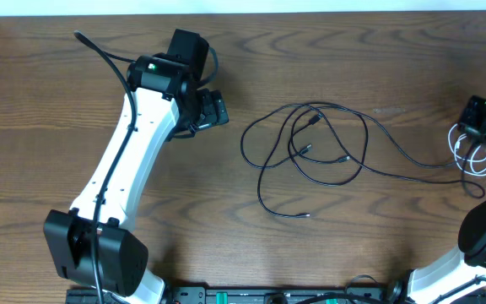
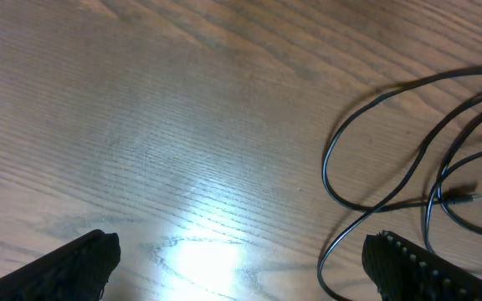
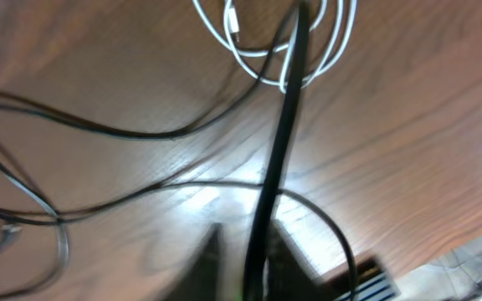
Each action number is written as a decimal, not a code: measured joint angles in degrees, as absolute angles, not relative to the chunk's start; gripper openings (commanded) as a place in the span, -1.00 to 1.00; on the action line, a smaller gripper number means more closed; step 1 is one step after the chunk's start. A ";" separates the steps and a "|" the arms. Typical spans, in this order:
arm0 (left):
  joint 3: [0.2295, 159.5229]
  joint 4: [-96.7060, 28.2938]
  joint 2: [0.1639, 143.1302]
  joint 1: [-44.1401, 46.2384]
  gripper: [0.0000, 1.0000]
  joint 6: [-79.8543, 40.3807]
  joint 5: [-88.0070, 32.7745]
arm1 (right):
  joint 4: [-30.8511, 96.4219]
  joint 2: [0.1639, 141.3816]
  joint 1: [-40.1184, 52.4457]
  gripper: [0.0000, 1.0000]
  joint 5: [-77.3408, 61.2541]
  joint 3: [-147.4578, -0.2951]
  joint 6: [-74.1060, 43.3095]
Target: Untangle cables
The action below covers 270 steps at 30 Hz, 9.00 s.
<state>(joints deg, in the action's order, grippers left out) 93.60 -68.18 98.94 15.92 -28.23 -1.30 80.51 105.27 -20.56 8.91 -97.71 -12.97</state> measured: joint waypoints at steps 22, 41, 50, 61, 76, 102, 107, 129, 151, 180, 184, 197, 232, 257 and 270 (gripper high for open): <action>93.60 -68.18 98.94 15.09 0.96 -28.23 -0.86 | 72.36 105.27 -20.16 0.99 25.36 -94.32 -18.11; 93.60 -68.18 98.94 15.09 0.96 -28.23 -0.67 | 60.49 105.27 -6.35 0.46 -21.23 -92.49 10.52; 93.60 -68.23 98.94 15.09 0.95 -28.23 -0.67 | 43.97 105.27 4.82 0.13 -8.84 -82.67 18.31; 93.60 -68.23 98.94 15.09 0.96 -28.23 -0.67 | 35.48 105.54 2.79 -0.01 -1.52 -71.66 24.58; 93.60 -68.25 98.94 15.09 0.96 -28.23 -0.67 | 30.83 105.54 -5.63 -0.04 -9.10 -64.62 25.17; 93.60 -68.25 98.94 15.09 0.96 -28.23 -0.67 | 23.11 103.70 -5.52 -0.98 -29.08 -58.57 23.81; 93.60 -68.25 98.94 15.09 0.96 -28.23 -0.67 | 28.56 96.20 -4.89 -0.98 -32.16 -60.10 23.49; 93.60 -68.31 98.94 15.09 0.96 -28.23 -0.67 | 12.97 107.22 7.49 0.10 -17.34 -60.69 27.07; 93.60 -68.36 98.94 15.09 0.96 -28.23 -0.64 | 9.41 106.48 8.01 -0.98 -19.20 -61.14 25.87; 93.60 -68.34 98.94 15.09 0.96 -28.23 -0.64 | 17.02 104.64 -1.39 0.29 -10.20 -61.10 30.35; 93.60 -68.34 98.94 15.09 0.96 -28.23 -0.62 | 16.88 104.64 -1.48 0.43 -8.97 -61.10 30.59; 93.60 -68.34 98.94 15.09 0.96 -28.23 -0.49 | 15.77 109.45 -5.43 0.33 -10.52 -61.39 30.44; 93.60 -68.36 98.94 15.09 0.96 -28.23 -0.47 | 18.55 61.08 -6.57 -0.98 -21.45 -60.36 24.18; 93.60 -68.34 98.94 15.09 0.96 -28.23 -0.47 | 3.33 55.75 -11.57 -0.98 9.47 -60.38 0.89; 93.60 -68.36 98.94 15.09 0.96 -28.23 -0.47 | 20.53 65.36 -22.61 -0.98 13.52 -60.62 -6.85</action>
